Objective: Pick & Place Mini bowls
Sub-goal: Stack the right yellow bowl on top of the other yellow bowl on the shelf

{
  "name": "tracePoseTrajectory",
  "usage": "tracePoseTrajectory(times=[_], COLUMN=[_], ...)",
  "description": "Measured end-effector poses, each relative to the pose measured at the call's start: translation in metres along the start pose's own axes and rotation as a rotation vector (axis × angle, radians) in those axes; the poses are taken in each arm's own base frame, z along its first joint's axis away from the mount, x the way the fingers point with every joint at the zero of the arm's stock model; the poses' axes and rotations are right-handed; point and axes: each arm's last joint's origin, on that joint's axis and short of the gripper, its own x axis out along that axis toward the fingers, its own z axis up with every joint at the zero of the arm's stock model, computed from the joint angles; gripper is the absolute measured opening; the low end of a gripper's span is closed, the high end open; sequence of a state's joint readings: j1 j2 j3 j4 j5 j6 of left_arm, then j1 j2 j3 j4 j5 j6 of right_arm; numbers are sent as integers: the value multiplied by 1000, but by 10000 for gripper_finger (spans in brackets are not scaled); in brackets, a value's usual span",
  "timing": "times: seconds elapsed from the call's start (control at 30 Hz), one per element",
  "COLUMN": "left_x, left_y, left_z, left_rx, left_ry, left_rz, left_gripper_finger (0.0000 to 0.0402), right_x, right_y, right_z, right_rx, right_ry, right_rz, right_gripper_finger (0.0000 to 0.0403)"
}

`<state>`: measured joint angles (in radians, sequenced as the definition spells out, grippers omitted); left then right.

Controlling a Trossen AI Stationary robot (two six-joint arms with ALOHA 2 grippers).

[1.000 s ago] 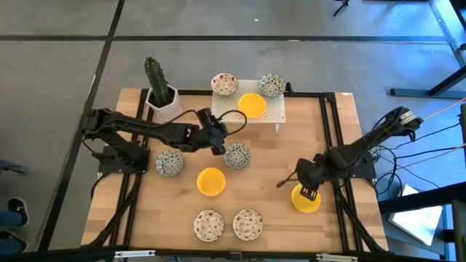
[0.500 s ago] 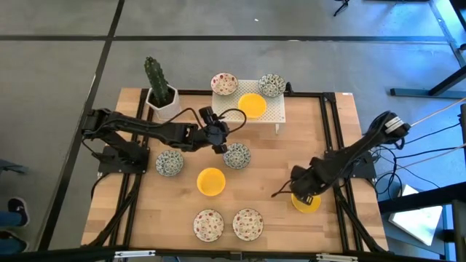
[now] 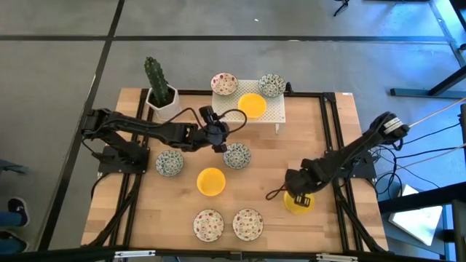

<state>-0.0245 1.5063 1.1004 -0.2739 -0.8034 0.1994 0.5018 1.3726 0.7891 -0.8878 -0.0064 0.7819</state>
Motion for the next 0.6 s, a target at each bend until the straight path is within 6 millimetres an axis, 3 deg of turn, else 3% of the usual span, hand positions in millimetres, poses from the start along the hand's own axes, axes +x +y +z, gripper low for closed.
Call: tracePoseTrajectory(times=[0.13,0.3,0.43,0.6], left_x=[-2,-10,-19,-26], left_y=[3,13,22,29], left_z=[1,3,3,-1], left_rx=[10,-32,-82,-138], left_ry=[-4,-20,-30,-13], left_rz=[40,49,51,44], left_gripper_finger=[219,219,219,219], right_x=[-37,-122,-185,-212], right_y=[-1,-19,-60,-126], right_z=[22,64,98,133], right_rx=[-97,-159,55,247], right_ry=[-108,-416,-673,-706], right_rz=[83,33,-137,-258], right_gripper_finger=[6,6,5,4])
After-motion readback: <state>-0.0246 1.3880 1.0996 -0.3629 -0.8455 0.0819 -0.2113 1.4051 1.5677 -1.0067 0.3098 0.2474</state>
